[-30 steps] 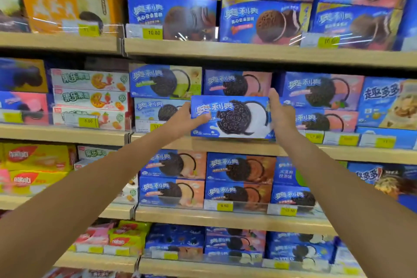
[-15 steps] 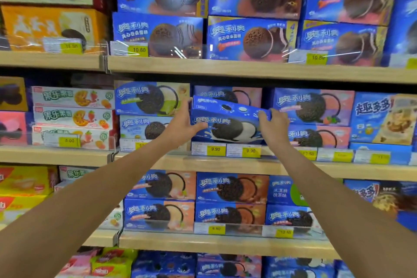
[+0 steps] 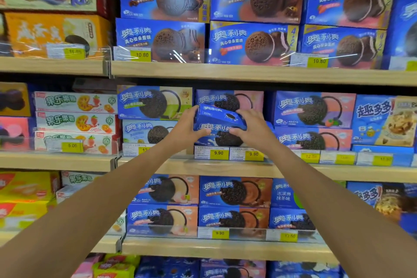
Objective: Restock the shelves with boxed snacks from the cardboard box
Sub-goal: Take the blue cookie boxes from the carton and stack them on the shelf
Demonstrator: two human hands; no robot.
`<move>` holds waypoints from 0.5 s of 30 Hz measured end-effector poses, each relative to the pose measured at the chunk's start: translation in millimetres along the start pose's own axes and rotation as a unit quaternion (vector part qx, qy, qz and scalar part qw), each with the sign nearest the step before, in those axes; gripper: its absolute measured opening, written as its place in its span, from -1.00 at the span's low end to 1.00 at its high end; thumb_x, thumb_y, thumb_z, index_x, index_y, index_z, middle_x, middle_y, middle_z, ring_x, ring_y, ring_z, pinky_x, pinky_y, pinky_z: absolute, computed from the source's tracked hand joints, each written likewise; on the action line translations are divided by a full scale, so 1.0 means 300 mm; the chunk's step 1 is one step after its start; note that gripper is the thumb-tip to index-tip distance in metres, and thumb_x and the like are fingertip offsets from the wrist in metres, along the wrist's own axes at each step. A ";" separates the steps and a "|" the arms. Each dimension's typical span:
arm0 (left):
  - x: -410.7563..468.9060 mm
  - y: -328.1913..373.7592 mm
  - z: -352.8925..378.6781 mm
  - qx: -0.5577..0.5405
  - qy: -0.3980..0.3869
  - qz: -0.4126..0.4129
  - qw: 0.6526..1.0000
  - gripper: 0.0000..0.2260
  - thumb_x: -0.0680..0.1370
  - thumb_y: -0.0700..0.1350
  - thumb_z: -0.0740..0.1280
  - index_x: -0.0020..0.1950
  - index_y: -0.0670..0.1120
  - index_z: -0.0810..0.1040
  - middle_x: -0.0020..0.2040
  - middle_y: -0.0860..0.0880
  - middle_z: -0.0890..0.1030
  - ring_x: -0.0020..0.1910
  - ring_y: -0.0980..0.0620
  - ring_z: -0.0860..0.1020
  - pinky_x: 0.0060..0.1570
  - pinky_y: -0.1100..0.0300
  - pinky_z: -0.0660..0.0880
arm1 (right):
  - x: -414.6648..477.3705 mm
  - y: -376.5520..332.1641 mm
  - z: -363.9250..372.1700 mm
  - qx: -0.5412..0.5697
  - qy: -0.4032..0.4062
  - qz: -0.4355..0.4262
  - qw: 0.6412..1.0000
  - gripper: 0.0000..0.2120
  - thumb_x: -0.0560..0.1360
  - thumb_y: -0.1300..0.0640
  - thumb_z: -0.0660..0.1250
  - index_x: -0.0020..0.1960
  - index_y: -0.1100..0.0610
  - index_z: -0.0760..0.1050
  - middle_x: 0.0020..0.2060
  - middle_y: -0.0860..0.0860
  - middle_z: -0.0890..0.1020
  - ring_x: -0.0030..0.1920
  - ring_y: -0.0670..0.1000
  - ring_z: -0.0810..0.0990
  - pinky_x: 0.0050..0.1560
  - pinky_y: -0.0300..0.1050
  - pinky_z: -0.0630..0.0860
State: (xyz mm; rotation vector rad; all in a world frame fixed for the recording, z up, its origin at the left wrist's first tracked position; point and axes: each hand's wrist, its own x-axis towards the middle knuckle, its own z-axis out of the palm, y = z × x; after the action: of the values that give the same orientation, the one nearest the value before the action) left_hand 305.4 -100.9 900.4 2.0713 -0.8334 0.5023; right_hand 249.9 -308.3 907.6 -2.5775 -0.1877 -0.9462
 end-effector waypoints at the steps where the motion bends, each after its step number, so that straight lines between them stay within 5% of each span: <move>1: -0.001 -0.004 -0.006 0.007 -0.003 0.001 1.000 -0.40 0.51 -0.06 0.38 0.47 -0.05 0.18 0.35 -0.05 0.34 0.33 0.03 0.35 0.30 0.01 0.40 | 0.005 0.003 0.001 0.002 -0.004 0.000 1.000 -0.38 0.47 -0.02 0.37 0.44 0.16 0.26 0.31 0.14 0.38 0.37 0.11 0.25 0.38 -0.01 0.22; 10: -0.017 0.012 -0.037 -0.006 0.000 -0.001 1.000 -0.66 0.54 -0.12 0.34 0.29 -0.11 0.38 0.10 0.05 0.43 0.13 0.04 0.46 0.08 0.16 0.45 | 0.062 -0.023 -0.043 -0.037 -0.049 -0.017 0.998 -0.37 0.48 -0.04 0.36 0.46 0.13 0.25 0.38 0.15 0.33 0.42 0.15 0.19 0.40 0.05 0.21; 15: 0.001 0.018 -0.041 0.026 -0.020 -0.013 0.999 -0.65 0.51 -0.02 0.37 0.24 -0.10 0.43 0.15 -0.10 0.54 0.12 -0.09 0.52 0.12 -0.09 0.52 | 0.050 -0.006 -0.052 -0.038 -0.046 0.000 0.998 -0.38 0.50 -0.04 0.35 0.47 0.13 0.24 0.40 0.15 0.32 0.44 0.13 0.16 0.40 0.05 0.20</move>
State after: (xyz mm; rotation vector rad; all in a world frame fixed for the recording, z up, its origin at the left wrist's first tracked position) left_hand 300.9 -93.4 910.5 2.1443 -0.8235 0.4745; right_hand 251.7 -313.1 928.7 -2.6932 -0.1798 -0.8493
